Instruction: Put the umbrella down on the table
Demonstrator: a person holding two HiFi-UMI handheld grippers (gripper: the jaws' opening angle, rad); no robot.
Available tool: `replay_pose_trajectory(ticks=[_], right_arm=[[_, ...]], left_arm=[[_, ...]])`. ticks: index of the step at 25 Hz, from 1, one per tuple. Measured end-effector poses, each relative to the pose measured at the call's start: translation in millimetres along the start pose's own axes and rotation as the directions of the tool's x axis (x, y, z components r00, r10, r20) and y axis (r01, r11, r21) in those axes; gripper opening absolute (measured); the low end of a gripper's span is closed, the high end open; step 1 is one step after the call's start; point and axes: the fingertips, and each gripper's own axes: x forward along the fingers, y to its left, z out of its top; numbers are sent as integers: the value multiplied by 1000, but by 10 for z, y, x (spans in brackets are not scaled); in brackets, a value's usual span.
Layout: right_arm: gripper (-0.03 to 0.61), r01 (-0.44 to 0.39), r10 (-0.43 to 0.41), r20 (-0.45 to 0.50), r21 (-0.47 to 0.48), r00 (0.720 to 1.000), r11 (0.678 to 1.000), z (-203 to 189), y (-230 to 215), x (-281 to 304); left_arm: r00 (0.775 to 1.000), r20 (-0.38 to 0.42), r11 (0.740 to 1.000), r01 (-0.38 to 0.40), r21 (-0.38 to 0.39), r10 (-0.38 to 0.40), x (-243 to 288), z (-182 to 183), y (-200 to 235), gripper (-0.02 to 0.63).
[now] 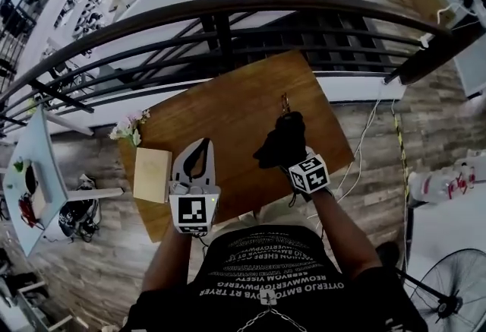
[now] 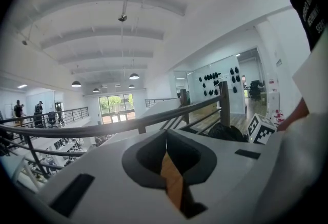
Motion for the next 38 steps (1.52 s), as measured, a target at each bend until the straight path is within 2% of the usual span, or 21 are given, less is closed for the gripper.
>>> replay_pose_trajectory(ticks=[9,17,22,26,29,33,35,38], right_arm=[[250,-8,8,-116,-5,993,1000,-364,-70,582],[252,-15,20,-202,22,979,1000,-690,-157,954],[256,0,8,-253,30,967,1000,-888,-191,1138],[267,32,-19,-299,38,954,999,-1007,-251,1230],[270,36,-9,-331,74,943,997,-1116,-262,1269],[317,-5,30,-334,77,942,997,-1155,-194,1265],[346,-3,20,-316,54,948,999,-1127,-185,1230],[348,13,-13,-257,0,966,1000,-990,-202,1154]], left_arm=[[999,51,998,-16,-59,19,-39,64,203,29],[999,3,996,-52,-66,53,-125,-138,382,29],[997,-26,997,-71,-43,70,-220,-241,513,29],[997,-44,997,-69,-33,67,-267,-299,532,29],[997,-53,998,-59,-20,57,-298,-318,520,29],[997,-62,999,-43,-7,42,-340,-339,499,29],[998,-60,999,-35,-4,35,-362,-339,494,29],[998,-52,1000,-23,-1,23,-378,-325,490,29]])
